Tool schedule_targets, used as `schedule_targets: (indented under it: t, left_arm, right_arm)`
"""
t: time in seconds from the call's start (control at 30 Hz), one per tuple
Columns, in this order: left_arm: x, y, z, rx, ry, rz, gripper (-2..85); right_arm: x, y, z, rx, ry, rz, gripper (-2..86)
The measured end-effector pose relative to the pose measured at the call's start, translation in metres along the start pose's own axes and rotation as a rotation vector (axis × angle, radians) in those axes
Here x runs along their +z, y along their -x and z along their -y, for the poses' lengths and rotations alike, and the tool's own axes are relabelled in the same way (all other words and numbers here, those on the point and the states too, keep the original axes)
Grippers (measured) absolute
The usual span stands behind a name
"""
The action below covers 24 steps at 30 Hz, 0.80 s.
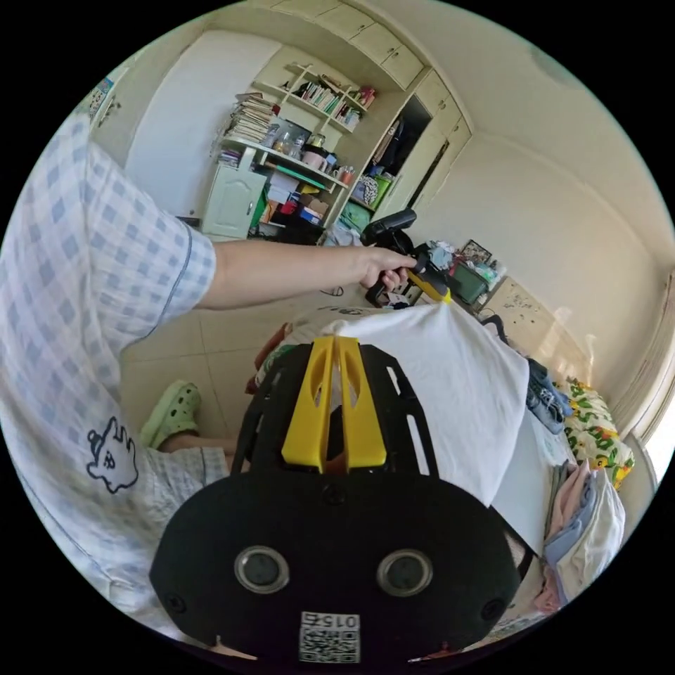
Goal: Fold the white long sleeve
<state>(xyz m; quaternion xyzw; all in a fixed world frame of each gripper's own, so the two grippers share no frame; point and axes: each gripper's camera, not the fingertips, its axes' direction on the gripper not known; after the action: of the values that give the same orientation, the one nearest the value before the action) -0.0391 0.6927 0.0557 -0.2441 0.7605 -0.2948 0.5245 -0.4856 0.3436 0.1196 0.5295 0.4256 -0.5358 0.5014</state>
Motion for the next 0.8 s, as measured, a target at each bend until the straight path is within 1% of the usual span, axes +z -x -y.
schedule_targets:
  t: [0.03, 0.1, 0.17, 0.3, 0.4, 0.43, 0.47, 0.5, 0.53, 0.57, 0.6, 0.63, 0.67, 0.73, 0.8]
  left_arm:
    - [-0.001, -0.001, 0.002, 0.004, 0.005, 0.022, -0.5]
    - [0.012, -0.001, 0.008, 0.016, 0.064, 0.124, -0.5]
    - [0.030, 0.003, 0.011, 0.013, 0.124, 0.176, -0.4]
    - [0.068, 0.009, 0.018, 0.009, 0.242, 0.224, 0.1]
    - [0.069, 0.005, 0.025, 0.028, 0.266, 0.231, 1.5]
    - [0.067, 0.005, 0.025, 0.030, 0.268, 0.226, 2.1]
    - [0.058, 0.008, 0.026, 0.016, 0.257, 0.201, 3.7]
    - [0.044, 0.014, 0.025, -0.014, 0.228, 0.161, 6.0]
    - [0.037, 0.016, 0.023, -0.023, 0.208, 0.135, 6.2]
    - [0.020, 0.019, 0.019, -0.036, 0.161, 0.097, 6.7]
    - [0.006, 0.018, 0.014, -0.039, 0.122, 0.079, 6.6]
    - [0.000, 0.015, 0.012, -0.032, 0.110, 0.070, 6.6]
    - [-0.008, 0.006, 0.007, -0.004, 0.102, 0.040, 6.4]
    - [-0.010, -0.019, -0.003, 0.056, 0.119, -0.019, 6.2]
    - [-0.007, -0.064, -0.031, 0.173, 0.148, -0.095, 5.3]
  right_arm:
    - [0.003, -0.001, 0.010, -0.002, 0.007, 0.008, -0.7]
    - [0.016, -0.008, 0.023, 0.033, 0.032, 0.071, -0.6]
    - [0.037, -0.019, 0.036, 0.101, 0.084, 0.161, -0.4]
    - [0.046, -0.029, 0.055, 0.148, 0.151, 0.157, 1.2]
    - [0.023, -0.040, 0.080, 0.177, 0.138, 0.225, 4.6]
    - [0.006, -0.049, 0.090, 0.180, 0.122, 0.287, 5.0]
    - [-0.017, -0.061, 0.098, 0.193, 0.075, 0.361, 5.2]
    - [-0.032, -0.070, 0.102, 0.208, 0.039, 0.393, 5.2]
    - [-0.060, -0.090, 0.107, 0.235, -0.034, 0.418, 5.0]
    - [-0.086, -0.113, 0.111, 0.261, -0.092, 0.385, 4.5]
    - [-0.097, -0.126, 0.114, 0.279, -0.109, 0.349, 3.3]
    - [-0.114, -0.152, 0.120, 0.310, -0.124, 0.260, 0.9]
    - [-0.123, -0.179, 0.127, 0.339, -0.115, 0.169, 0.2]
    - [-0.121, -0.221, 0.142, 0.380, -0.065, 0.064, -0.5]
    - [-0.108, -0.254, 0.162, 0.407, -0.013, 0.048, -0.7]
